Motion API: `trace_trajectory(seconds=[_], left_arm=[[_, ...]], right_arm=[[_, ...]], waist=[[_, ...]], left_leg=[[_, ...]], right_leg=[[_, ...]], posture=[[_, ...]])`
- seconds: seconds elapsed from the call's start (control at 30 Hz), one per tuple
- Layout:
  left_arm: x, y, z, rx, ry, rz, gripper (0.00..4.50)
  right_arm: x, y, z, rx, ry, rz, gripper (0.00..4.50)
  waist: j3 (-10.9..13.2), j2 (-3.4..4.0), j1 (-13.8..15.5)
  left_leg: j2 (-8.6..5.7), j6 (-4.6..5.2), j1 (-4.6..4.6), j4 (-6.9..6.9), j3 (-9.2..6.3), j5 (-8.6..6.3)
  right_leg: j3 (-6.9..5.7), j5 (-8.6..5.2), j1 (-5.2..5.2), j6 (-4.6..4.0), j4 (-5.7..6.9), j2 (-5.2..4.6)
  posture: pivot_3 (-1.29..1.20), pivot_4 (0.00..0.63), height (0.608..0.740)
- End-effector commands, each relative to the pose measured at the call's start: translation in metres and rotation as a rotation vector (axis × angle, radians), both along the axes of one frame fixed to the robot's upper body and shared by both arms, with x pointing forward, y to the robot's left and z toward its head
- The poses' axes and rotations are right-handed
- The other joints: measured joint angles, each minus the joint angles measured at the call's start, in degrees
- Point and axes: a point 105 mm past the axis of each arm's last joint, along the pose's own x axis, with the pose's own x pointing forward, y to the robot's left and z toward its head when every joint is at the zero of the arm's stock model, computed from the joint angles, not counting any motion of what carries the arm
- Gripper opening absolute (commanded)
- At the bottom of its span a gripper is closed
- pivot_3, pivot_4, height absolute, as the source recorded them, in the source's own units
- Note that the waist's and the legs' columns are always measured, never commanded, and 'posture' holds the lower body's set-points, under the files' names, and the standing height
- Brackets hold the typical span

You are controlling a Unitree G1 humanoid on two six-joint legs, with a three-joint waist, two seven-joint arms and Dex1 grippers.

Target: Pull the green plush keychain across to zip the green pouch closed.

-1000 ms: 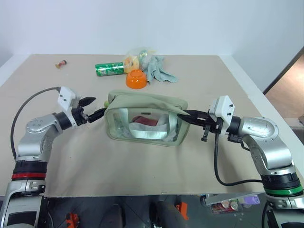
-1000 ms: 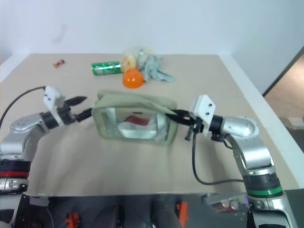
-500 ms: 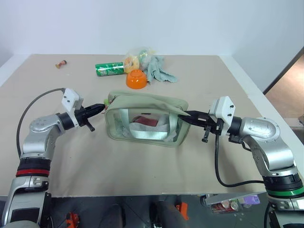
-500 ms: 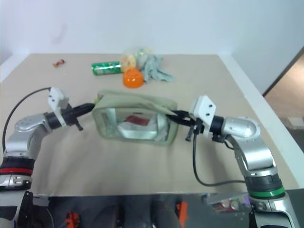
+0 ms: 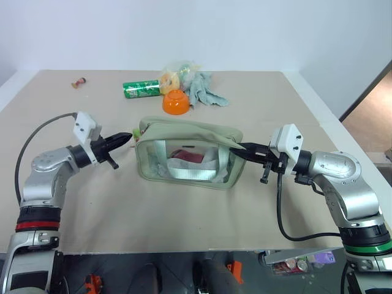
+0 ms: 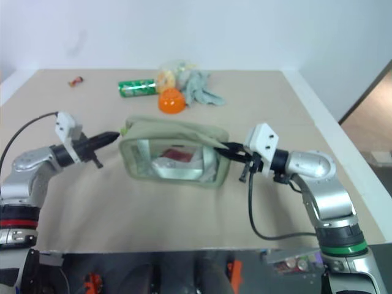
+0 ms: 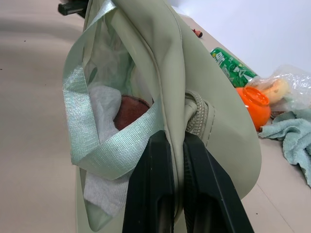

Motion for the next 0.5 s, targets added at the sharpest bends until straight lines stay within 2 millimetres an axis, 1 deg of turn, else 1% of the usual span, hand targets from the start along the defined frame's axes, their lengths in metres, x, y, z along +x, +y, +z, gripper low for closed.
trace_trajectory(seconds=[0.03, 0.13, 0.2, 0.23, 0.5], left_arm=[[-0.003, 0.001, 0.019, 0.031, -0.068, -0.014, 0.93], [0.000, 0.000, 0.022, 0.061, -0.109, -0.013, 2.06], [0.002, -0.001, 0.024, 0.070, -0.123, -0.019, 2.71], [0.003, -0.002, 0.023, 0.077, -0.119, -0.028, 3.18], [0.014, -0.010, 0.019, 0.087, -0.091, -0.093, 3.18]], right_arm=[[0.000, -0.001, 0.005, -0.030, -0.028, 0.000, 0.00], [0.000, 0.000, 0.006, -0.031, -0.030, -0.001, 0.00], [0.000, -0.001, 0.006, -0.032, -0.031, -0.003, 0.00], [0.000, -0.001, 0.006, -0.032, -0.032, -0.004, 0.00], [0.000, -0.001, 0.008, -0.032, -0.039, -0.011, 0.00]], waist=[[0.0, 0.00, 0.0], [0.0, 0.00, 0.0], [0.0, 0.00, 0.0], [0.0, 0.00, 0.0], [0.0, 0.00, 0.0]], left_leg=[[0.00, 0.00, 0.00, 0.00, -0.01, 0.00], [0.00, 0.00, 0.01, 0.00, 0.00, 0.00], [0.00, 0.00, 0.01, 0.00, 0.01, 0.00], [0.00, 0.00, 0.01, 0.00, 0.00, 0.00], [-0.05, 0.00, 0.00, 0.01, 0.04, 0.00]], right_leg=[[0.00, 0.00, 0.00, 0.00, 0.00, 0.00], [0.00, 0.00, 0.01, 0.00, 0.00, 0.00], [0.00, 0.00, 0.00, 0.00, 0.00, 0.00], [0.00, 0.00, 0.01, 0.00, 0.00, 0.00], [-0.01, 0.00, 0.01, 0.00, 0.00, 0.12]], posture=[[0.00, 0.150, 0.740], [0.00, 0.150, 0.740], [0.00, 0.150, 0.740], [0.00, 0.150, 0.740], [0.00, 0.150, 0.740]])
